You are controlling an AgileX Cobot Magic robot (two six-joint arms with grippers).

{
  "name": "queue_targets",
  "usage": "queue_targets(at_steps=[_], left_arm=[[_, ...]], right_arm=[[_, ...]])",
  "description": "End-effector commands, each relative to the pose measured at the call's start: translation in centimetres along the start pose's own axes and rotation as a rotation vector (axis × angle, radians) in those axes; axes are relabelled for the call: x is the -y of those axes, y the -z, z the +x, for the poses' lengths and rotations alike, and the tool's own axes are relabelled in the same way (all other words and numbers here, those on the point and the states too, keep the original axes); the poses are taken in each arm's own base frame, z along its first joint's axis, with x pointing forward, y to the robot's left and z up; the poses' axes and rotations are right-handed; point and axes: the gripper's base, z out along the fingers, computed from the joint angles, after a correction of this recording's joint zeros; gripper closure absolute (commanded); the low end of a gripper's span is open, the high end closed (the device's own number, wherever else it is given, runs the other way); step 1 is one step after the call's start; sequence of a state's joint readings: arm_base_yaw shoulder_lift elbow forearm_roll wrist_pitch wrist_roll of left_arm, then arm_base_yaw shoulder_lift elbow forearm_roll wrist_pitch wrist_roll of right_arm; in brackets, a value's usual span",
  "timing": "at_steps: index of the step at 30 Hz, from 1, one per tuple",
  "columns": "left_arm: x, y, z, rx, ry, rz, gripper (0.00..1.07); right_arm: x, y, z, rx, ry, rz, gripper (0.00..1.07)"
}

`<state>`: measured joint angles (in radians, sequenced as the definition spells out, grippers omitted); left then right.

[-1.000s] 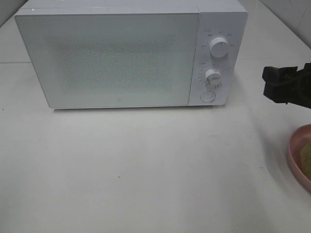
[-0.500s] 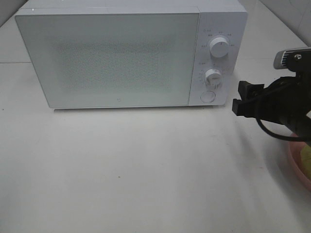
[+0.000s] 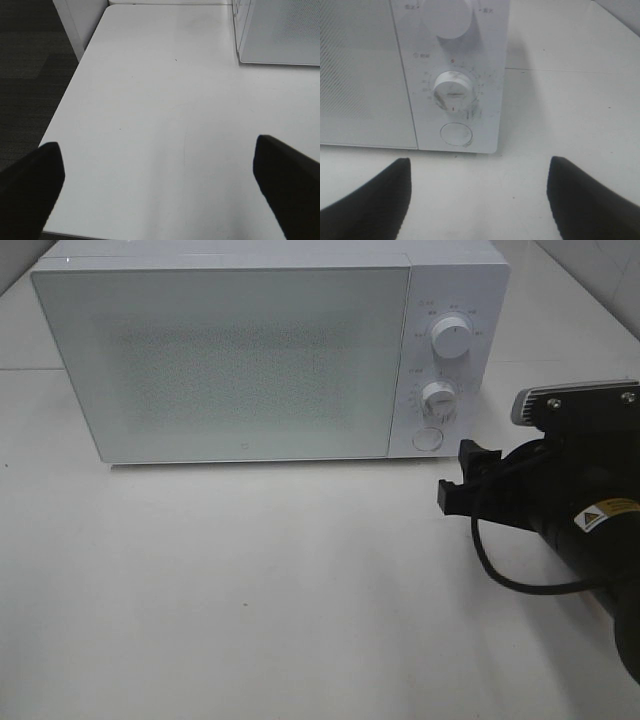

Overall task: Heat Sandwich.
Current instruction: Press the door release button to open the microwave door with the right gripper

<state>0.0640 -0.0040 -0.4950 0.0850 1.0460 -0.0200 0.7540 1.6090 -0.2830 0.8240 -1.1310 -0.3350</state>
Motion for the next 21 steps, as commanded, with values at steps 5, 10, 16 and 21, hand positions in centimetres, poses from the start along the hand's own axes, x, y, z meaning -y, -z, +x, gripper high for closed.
queue_targets(at_steps=[5, 10, 16, 21], left_arm=[[-0.03, 0.33, 0.17, 0.037, 0.002, -0.006, 0.09], [-0.03, 0.33, 0.17, 0.037, 0.002, -0.006, 0.09], [-0.03, 0.33, 0.17, 0.037, 0.002, -0.006, 0.09], [-0.03, 0.33, 0.17, 0.037, 0.002, -0.006, 0.09]], right_arm=[[-0.5, 0.22, 0.13, 0.011, 0.026, -0.009, 0.35], [-0.45, 0.22, 0.17, 0.006, 0.0, -0.004, 0.35], [-0.45, 0.22, 0.17, 0.006, -0.18, -0.004, 0.35], [-0.46, 0.22, 0.18, 0.004, -0.431, -0.005, 0.35]])
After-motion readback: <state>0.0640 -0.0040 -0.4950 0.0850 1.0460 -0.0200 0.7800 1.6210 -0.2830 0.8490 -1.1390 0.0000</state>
